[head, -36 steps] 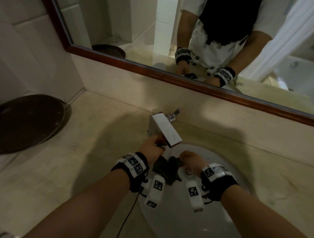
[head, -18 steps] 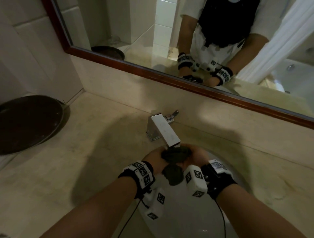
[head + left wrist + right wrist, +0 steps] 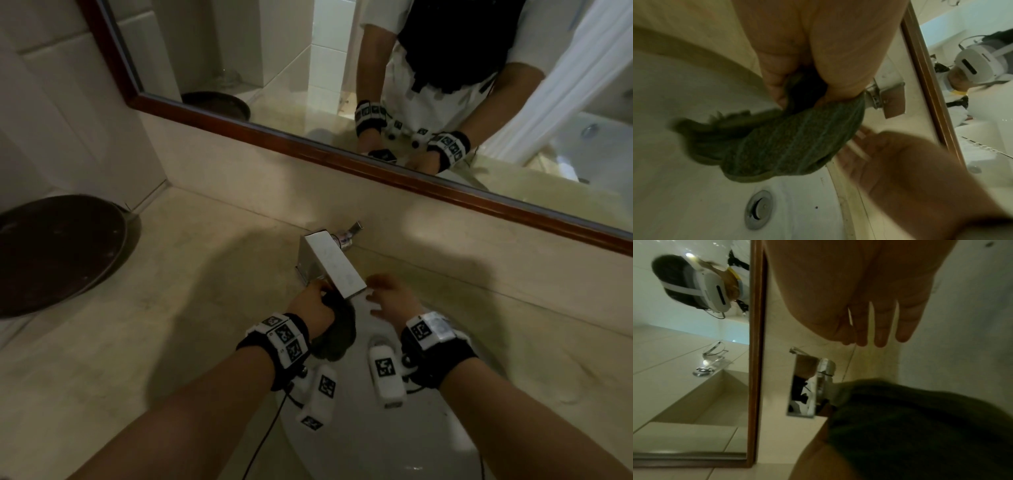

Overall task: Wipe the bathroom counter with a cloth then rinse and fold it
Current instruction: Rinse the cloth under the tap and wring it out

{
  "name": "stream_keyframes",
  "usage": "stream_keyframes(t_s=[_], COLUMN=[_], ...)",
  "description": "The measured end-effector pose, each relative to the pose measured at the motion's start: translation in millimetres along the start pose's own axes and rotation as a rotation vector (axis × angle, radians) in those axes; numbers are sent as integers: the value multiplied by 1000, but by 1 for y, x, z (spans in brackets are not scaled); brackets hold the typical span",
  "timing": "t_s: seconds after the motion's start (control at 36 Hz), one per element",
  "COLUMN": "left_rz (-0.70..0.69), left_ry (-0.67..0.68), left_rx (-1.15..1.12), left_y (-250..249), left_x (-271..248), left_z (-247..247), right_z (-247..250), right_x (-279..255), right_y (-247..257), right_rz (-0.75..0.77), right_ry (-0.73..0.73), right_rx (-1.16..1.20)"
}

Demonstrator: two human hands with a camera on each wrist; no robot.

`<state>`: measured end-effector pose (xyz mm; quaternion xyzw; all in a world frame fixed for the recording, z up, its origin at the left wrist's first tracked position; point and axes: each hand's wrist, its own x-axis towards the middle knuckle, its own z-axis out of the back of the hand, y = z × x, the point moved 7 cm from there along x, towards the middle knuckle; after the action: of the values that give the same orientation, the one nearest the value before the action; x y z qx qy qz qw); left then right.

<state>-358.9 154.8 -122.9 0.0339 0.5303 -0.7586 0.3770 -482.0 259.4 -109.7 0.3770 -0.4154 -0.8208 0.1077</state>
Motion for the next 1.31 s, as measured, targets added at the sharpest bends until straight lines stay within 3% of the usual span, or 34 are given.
stream_keyframes(t_s=[0.17, 0.53, 0.67, 0.75, 0.83, 0.89, 0.97, 1.08, 1.14, 1.19, 1.31], left_rz=[-66, 78, 23, -4, 54, 86, 49, 36, 11, -5, -143], left_ry=[15, -50, -35, 9, 55, 85, 205, 346, 384, 380, 293], left_rx=[29, -98, -140, -219, -346, -452, -421, -387, -371, -376, -248], left_y=[-7, 9, -1, -11, -17, -23, -33, -42, -49, -52, -66], left_x=[4, -3, -8, -16, -22, -30, -44, -64, -71, -76, -83], left_z=[-7, -1, -12, -19, -33, -44, -70, -100, -109, -116, -120], right_z=[9, -10, 13, 33, 40, 39, 36, 19, 19, 24, 36], right_x=[12, 6, -4, -9, -24, -34, -49, -79, -87, -95, -115], right_y=[54, 87, 62, 13, -40, -69, -97, -108, -118, -128, -138], right_rz=[210, 285, 175, 16, -167, -244, -313, -438, -512, -537, -533], right_ry=[32, 215, 209, 170, 185, 196, 204, 380, 380, 402, 605], right_rx=[-64, -148, 35, 84, 158, 198, 319, 641, 707, 732, 744])
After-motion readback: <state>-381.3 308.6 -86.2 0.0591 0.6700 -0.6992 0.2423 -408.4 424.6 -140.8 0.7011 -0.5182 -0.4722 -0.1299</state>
